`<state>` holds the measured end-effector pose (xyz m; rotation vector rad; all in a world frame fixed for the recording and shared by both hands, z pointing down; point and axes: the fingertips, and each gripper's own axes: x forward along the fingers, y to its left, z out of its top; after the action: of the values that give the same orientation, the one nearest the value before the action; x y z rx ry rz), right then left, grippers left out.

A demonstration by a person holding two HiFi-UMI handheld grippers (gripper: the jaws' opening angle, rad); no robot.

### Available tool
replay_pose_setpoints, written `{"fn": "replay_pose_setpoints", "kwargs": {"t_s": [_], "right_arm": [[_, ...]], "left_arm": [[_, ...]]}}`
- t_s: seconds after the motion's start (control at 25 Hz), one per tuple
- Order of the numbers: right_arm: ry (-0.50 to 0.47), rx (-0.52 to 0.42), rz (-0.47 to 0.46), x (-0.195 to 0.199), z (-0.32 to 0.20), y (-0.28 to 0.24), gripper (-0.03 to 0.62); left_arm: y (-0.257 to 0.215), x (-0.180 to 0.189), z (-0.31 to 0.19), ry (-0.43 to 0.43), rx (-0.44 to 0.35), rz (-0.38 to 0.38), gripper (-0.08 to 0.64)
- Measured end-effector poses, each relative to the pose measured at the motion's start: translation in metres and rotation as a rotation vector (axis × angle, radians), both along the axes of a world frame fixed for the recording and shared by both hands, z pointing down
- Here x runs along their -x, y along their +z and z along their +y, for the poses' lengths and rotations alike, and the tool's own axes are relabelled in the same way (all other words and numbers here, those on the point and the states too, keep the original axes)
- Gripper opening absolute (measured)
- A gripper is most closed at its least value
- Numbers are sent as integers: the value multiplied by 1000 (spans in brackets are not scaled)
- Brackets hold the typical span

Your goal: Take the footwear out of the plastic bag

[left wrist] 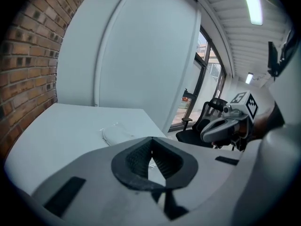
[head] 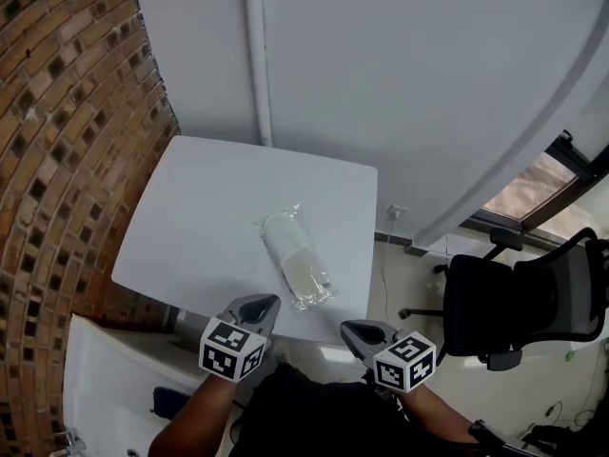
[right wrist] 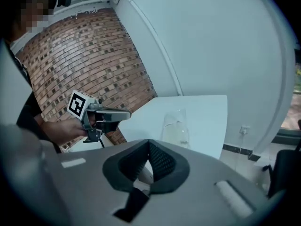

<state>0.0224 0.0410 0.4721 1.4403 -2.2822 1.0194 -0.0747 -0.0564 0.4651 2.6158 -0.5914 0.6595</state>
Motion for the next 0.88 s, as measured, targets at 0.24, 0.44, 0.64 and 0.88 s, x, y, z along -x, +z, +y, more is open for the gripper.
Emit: {"fn": "replay_pose_setpoints", "kwargs": {"t_s": [0.24, 0.44, 0.64, 0.88], "right_arm": [[49, 24, 54, 4, -33, 9, 3], [50, 43, 140, -12, -50, 23, 3], [-48, 48, 263, -24, -77, 49, 30], [-173, 79, 322, -37, -97, 77, 74]], "left_arm": [[31, -14, -18, 144, -18, -43, 6], [53, -37, -29, 231, -25, -97, 6], [83, -64, -49, 318, -57, -202, 6], [98, -94, -52, 367, -43, -246, 6]]}}
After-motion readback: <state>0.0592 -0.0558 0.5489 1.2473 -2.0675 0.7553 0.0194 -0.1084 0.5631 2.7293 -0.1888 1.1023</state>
